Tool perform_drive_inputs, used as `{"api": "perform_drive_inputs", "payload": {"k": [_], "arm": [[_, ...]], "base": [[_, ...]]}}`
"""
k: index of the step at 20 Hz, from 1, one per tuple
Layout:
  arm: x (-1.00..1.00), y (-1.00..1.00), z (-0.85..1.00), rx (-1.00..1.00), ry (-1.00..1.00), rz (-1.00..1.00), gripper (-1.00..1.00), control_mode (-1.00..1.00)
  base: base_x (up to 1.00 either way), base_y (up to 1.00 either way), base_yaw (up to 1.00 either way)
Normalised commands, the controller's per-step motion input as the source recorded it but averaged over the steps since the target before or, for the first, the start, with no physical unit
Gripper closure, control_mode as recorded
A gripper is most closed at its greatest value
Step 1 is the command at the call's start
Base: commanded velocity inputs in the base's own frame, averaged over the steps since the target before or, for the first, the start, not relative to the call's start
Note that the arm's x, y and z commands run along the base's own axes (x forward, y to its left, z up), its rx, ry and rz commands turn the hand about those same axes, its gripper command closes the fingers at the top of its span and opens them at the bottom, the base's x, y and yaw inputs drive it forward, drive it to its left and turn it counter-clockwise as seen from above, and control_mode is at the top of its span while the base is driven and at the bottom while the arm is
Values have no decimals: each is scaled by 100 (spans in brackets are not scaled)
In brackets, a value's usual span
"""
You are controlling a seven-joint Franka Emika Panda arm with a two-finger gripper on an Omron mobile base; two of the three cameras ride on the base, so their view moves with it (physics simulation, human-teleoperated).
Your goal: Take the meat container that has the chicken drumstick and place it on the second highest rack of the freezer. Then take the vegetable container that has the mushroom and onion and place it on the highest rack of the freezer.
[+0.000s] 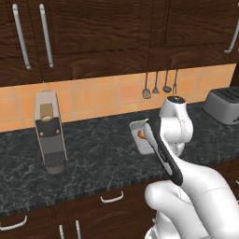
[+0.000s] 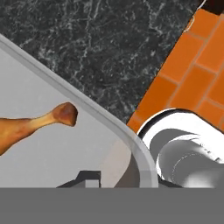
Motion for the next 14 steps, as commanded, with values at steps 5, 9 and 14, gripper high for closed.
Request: {"api": "perform_drive_inputs", "payload": {"k": [5,9,14], "arm": [[-77,3,93,0,-10,39,100,-100],[-73,3,100,0,-7,32,100,-100],[-83,8,94,0,-4,18,100,-100]], "base": [[0,0,0],[0,0,0],[0,0,0]]}}
